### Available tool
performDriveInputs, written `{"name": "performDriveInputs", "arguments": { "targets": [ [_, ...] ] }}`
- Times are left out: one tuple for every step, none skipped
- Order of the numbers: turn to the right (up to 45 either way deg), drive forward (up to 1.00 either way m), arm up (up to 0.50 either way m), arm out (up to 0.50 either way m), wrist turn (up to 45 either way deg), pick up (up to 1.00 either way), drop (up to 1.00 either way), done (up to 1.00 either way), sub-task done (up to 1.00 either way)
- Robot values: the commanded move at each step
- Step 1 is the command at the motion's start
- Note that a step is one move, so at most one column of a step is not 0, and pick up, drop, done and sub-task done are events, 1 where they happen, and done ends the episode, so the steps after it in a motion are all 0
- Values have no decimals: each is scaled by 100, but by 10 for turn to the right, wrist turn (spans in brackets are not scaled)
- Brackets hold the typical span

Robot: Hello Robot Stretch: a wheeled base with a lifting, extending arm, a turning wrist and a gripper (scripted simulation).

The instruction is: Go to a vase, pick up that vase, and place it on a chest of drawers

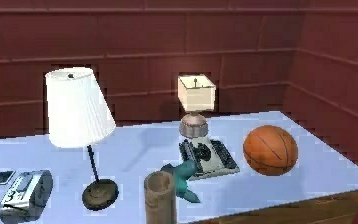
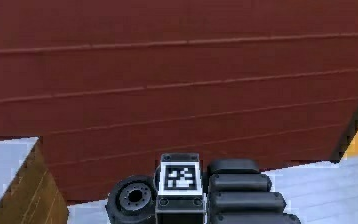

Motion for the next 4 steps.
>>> {"name": "performDriveInputs", "arguments": {
  "targets": [
    [240,0,0,0,0,0,0,0,0],
    [-450,0,0,0,0,0,0,0,0],
    [-120,0,0,0,0,0,0,0,0],
    [-60,0,0,0,0,0,0,0,0]
  ]
}}
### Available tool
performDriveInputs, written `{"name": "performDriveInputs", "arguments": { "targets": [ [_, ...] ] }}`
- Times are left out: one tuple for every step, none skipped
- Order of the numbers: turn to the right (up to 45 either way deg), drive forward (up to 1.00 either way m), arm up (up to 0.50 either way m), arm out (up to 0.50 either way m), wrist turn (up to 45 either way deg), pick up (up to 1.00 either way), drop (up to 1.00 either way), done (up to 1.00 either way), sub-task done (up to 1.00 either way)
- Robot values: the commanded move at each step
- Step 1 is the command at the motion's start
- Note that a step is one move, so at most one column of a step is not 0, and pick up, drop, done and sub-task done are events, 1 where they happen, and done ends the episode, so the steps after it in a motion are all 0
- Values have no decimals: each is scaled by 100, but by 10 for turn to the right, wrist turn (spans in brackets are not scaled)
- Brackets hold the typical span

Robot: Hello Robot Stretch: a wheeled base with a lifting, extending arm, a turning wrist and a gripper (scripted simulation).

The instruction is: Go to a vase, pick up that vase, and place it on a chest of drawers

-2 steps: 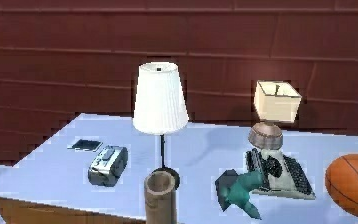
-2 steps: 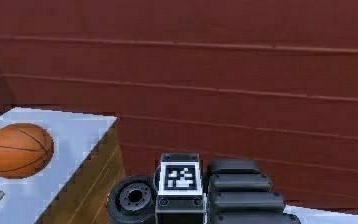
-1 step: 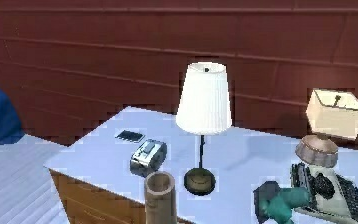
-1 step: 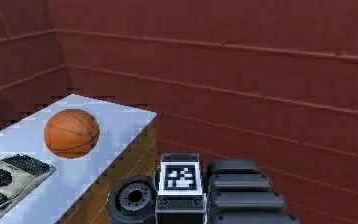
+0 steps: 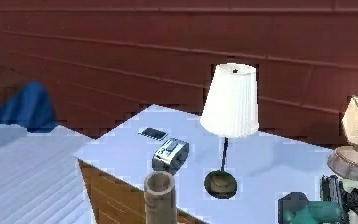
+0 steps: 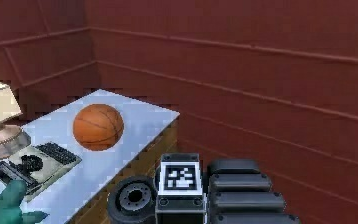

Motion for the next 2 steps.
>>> {"name": "performDriveInputs", "arguments": {
  "targets": [
    [0,25,0,0,0,0,0,0,0],
    [450,0,0,0,0,0,0,0,0]
  ]
}}
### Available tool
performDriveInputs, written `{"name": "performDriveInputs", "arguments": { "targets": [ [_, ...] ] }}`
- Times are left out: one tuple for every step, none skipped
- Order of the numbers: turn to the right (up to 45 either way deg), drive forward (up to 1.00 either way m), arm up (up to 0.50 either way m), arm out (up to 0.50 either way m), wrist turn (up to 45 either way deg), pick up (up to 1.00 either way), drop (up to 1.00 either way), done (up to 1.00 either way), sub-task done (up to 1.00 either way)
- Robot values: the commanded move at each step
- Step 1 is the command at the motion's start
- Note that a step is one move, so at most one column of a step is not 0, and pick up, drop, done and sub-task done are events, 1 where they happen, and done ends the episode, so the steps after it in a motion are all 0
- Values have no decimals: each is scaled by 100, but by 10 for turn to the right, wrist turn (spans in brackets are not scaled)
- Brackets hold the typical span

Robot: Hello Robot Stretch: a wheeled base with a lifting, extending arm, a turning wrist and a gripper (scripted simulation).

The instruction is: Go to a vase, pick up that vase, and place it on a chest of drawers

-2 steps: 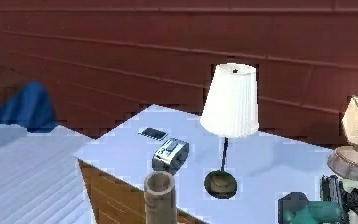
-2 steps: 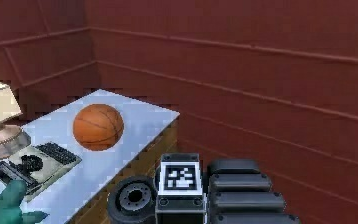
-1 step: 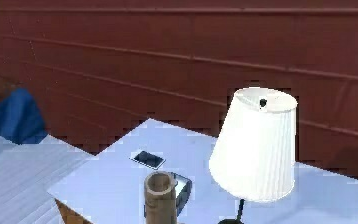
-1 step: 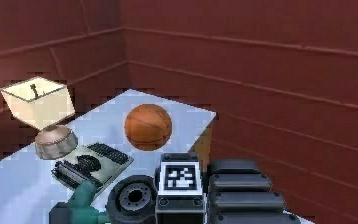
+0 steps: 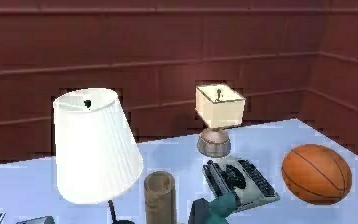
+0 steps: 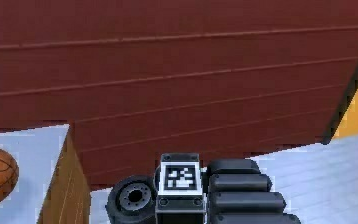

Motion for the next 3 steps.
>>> {"name": "performDriveInputs", "arguments": {
  "targets": [
    [270,0,0,0,0,0,0,0,0],
    [-450,0,0,0,0,0,0,0,0],
    [-120,0,0,0,0,0,0,0,0]
  ]
}}
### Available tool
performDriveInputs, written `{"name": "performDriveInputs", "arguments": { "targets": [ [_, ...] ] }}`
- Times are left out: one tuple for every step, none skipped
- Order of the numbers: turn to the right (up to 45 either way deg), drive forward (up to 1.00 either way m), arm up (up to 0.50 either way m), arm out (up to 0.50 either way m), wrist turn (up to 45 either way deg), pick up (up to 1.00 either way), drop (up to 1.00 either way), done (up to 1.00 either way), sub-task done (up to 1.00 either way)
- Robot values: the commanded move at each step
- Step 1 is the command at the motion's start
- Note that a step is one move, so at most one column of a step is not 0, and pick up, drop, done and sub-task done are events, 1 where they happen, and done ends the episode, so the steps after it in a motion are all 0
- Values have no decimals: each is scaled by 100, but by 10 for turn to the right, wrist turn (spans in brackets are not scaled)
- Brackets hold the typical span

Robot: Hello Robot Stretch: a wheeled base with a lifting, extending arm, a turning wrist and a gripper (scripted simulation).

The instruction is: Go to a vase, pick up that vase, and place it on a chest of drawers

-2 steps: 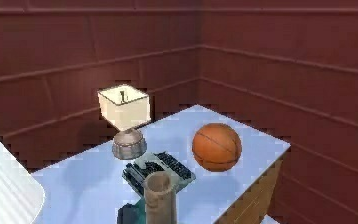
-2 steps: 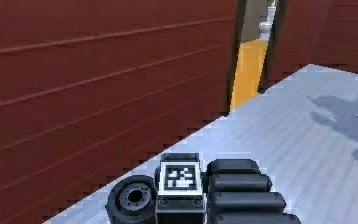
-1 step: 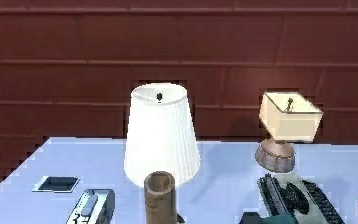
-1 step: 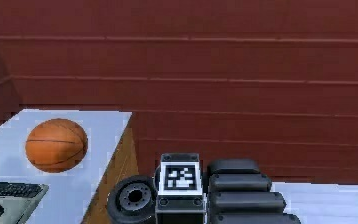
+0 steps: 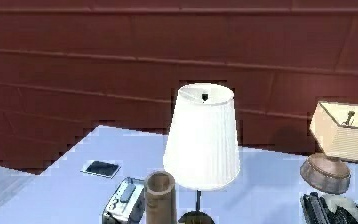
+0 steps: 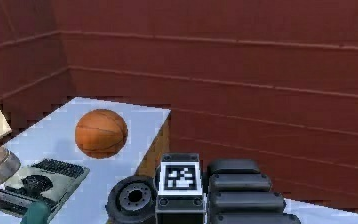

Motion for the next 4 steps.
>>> {"name": "performDriveInputs", "arguments": {
  "targets": [
    [420,0,0,0,0,0,0,0,0],
    [-240,0,0,0,0,0,0,0,0],
    [180,0,0,0,0,0,0,0,0],
    [-450,0,0,0,0,0,0,0,0]
  ]
}}
